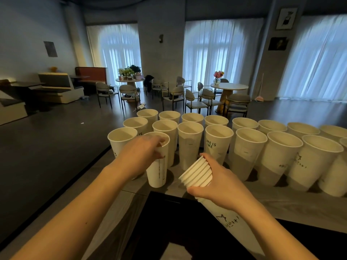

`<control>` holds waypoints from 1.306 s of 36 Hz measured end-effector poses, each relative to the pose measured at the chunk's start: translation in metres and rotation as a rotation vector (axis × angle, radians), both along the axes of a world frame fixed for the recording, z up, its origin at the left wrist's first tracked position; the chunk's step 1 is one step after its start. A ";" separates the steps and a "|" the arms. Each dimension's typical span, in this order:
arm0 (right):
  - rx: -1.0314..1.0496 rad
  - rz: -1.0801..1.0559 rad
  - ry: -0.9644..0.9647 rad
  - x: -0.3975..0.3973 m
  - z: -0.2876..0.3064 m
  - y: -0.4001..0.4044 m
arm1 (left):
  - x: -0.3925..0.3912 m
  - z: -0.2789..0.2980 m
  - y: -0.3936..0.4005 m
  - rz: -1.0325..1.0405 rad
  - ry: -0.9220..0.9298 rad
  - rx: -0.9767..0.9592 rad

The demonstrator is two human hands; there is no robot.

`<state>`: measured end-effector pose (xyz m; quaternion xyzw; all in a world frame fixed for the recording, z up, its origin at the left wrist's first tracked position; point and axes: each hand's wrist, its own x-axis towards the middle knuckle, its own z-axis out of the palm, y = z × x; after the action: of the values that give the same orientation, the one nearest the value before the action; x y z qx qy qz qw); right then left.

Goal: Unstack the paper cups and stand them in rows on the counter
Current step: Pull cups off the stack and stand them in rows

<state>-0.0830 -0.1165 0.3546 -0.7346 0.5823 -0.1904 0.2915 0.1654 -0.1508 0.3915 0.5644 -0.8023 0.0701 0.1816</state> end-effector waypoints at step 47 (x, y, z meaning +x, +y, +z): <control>0.069 -0.135 0.012 -0.068 -0.004 0.011 | -0.086 -0.003 0.005 -0.118 -0.063 0.009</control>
<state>-0.1511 -0.1056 0.3503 -0.6843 0.6384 -0.1852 0.2997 0.0792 -0.1457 0.3881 0.5144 -0.8398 0.0735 0.1573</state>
